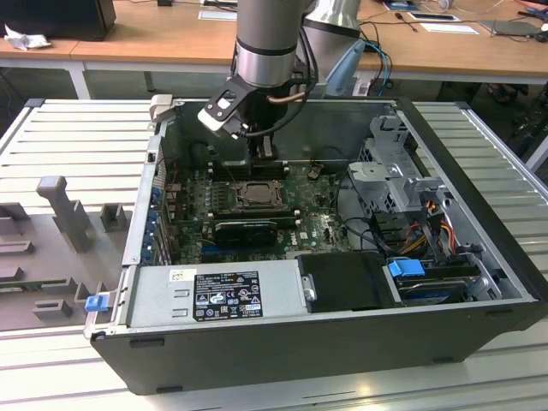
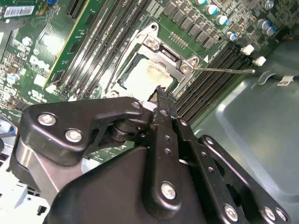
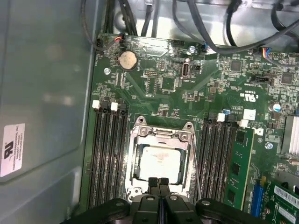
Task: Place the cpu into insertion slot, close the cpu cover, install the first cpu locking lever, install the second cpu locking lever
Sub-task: 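Install the first cpu locking lever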
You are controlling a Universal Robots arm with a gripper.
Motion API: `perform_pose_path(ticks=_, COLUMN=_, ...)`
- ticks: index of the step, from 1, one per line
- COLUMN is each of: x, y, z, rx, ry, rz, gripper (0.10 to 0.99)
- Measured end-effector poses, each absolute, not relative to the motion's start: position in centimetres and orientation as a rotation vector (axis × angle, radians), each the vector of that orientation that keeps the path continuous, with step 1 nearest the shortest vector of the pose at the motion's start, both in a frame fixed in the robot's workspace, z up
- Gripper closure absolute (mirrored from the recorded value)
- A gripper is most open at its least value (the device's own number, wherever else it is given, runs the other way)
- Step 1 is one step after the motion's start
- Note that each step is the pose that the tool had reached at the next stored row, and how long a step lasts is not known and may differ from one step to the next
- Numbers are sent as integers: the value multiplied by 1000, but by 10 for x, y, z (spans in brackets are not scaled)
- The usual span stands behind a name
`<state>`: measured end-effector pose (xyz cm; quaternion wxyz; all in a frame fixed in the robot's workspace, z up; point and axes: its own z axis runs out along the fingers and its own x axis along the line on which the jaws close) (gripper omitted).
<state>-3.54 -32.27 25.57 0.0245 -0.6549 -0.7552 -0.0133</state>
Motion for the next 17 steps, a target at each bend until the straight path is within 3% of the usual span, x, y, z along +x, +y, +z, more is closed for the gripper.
perform_pose_path(ticks=17, x=-35, y=-323, z=256, rx=-1587, ry=-2649, rz=-28, gripper=980)
